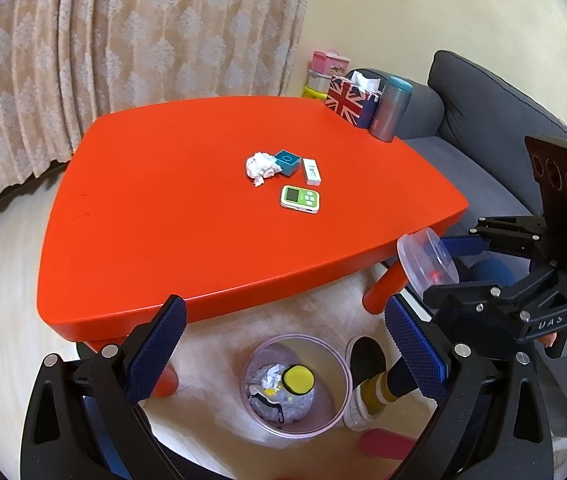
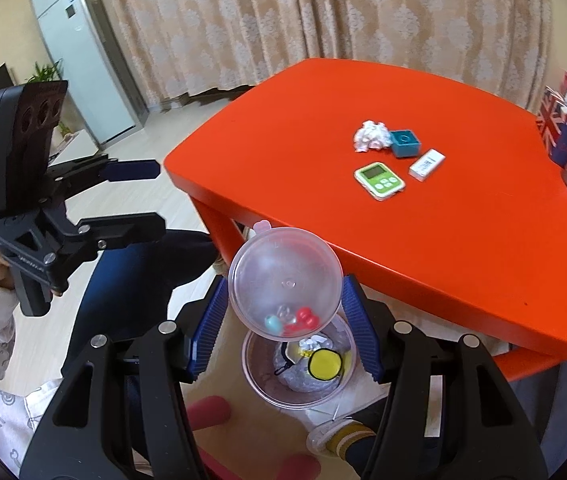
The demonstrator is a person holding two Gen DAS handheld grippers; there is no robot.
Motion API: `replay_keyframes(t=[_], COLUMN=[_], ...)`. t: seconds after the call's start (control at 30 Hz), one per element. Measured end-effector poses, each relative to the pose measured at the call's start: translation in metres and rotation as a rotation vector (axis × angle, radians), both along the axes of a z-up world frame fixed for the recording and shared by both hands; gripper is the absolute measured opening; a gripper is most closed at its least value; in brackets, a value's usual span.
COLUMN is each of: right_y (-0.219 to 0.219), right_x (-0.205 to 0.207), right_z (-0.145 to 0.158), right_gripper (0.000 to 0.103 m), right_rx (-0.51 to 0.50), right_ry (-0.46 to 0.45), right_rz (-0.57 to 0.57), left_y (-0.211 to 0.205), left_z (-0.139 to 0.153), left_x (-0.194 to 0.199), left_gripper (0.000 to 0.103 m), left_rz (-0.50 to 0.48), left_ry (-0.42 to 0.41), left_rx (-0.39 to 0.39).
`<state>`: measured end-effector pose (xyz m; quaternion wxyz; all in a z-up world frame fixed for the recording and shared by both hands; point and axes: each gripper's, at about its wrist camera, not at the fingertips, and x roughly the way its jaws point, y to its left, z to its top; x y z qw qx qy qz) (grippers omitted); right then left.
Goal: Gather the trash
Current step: 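Open the right gripper over the bin to drop the clear capsule, then move both grippers back over the table toward the green timer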
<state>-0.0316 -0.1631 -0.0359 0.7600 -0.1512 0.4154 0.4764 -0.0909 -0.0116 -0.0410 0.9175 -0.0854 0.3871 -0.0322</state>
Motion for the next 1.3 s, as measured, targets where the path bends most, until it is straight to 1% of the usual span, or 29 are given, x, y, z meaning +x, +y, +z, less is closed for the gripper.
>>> replay_keyframes(t=[0.03,0.07,0.1,0.17,0.27,0.43,0.57,0.83,1.07,1.3], right_y=[0.001,0.002,0.003,0.003,0.0,-0.004,-0.006,-0.011,-0.021,-0.032], right_x=[-0.001,-0.002,-0.002,-0.002,0.002,0.006,0.009,0.012,0.03,0.048], right_z=[0.0,0.0,0.0,0.001,0.002,0.001,0.001,0.005,0.016,0.02], right_gripper=[0.059,0.064,0.076,0.088,0.095,0.098,0.099,0.099,0.099,0.099], right_rx=[0.002,0.002,0.003,0.01,0.007,-0.003,-0.014,0.001,0.006,-0.005], right_ry=[-0.002,-0.003,-0.004,-0.012,-0.018,-0.025,-0.023,-0.024,-0.037,-0.041], right_rz=[0.009,0.013,0.015,-0.003,-0.039,-0.074,-0.094,-0.125,-0.194,-0.241], left_y=[0.001,0.0,0.001,0.001,0.001,-0.002,-0.005,-0.007,-0.012,-0.015], left_z=[0.0,0.0,0.001,0.001,0.0,-0.001,0.0,0.002,0.009,0.01], left_x=[0.0,0.0,0.0,0.0,0.0,0.001,0.002,0.002,0.018,0.044], left_gripper=[0.095,0.095,0.095,0.095,0.095,0.095,0.095,0.095,0.095,0.095], left_rz=[0.003,0.005,0.006,0.007,0.007,-0.001,-0.01,-0.023,-0.044,-0.066], left_ry=[0.0,-0.001,-0.001,-0.003,0.0,0.009,0.008,0.004,-0.007,0.014], left_rx=[0.002,0.003,0.004,0.007,0.009,0.011,0.011,0.019,0.035,0.046])
